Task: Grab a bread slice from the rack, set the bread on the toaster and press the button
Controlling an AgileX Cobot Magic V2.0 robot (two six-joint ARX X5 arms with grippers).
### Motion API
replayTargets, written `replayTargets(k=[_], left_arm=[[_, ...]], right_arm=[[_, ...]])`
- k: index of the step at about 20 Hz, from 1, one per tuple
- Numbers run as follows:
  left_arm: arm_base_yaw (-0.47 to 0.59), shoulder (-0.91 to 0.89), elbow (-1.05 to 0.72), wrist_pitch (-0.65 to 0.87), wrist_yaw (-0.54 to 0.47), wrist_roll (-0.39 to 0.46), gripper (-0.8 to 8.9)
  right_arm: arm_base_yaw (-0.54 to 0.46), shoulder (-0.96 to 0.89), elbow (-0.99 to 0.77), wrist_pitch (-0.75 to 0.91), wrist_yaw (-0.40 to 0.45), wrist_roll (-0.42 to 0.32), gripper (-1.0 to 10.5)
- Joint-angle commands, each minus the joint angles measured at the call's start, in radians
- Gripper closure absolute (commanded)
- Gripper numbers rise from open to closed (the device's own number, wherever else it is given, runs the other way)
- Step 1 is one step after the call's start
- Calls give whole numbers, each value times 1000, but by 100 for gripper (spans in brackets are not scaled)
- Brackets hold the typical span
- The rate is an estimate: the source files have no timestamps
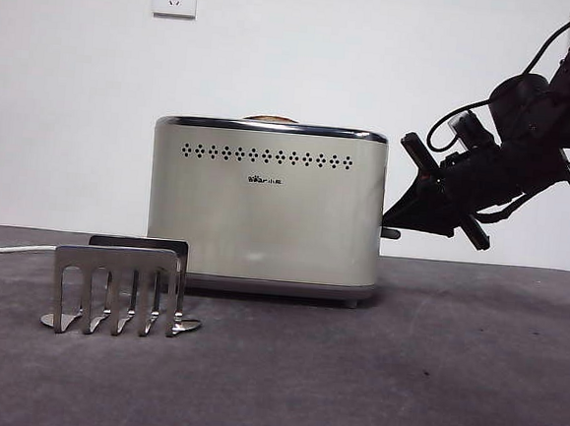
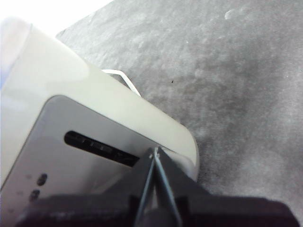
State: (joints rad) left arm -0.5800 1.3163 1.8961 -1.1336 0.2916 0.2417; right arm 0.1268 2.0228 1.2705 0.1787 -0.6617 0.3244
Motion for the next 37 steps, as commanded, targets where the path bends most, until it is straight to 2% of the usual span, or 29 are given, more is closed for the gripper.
replayTargets(k=[1,8,15,18,24,32,37], left_arm=[[-4,0,-9,1,2,-7,464],[-4,0,-9,-6,1,-7,464],[-3,0,-9,-13,1,-7,464],[-3,0,-9,-16,2,-7,464],[-3,0,-9,-93,1,-7,468],[-3,0,-9,-187,2,-7,468],[-3,0,-9,-251,2,-7,474]], right_arm=[[6,48,-29,-61,34,-11,959],[-1,14,-27,-45,31,-12,959],[-19,-285,-24,-95,33,-12,959],[-21,-460,-24,-261,32,-39,959],[11,-825,-24,-797,32,-227,959],[66,-1050,-24,-1173,33,-348,958],[87,-1115,-24,-1322,34,-393,958]])
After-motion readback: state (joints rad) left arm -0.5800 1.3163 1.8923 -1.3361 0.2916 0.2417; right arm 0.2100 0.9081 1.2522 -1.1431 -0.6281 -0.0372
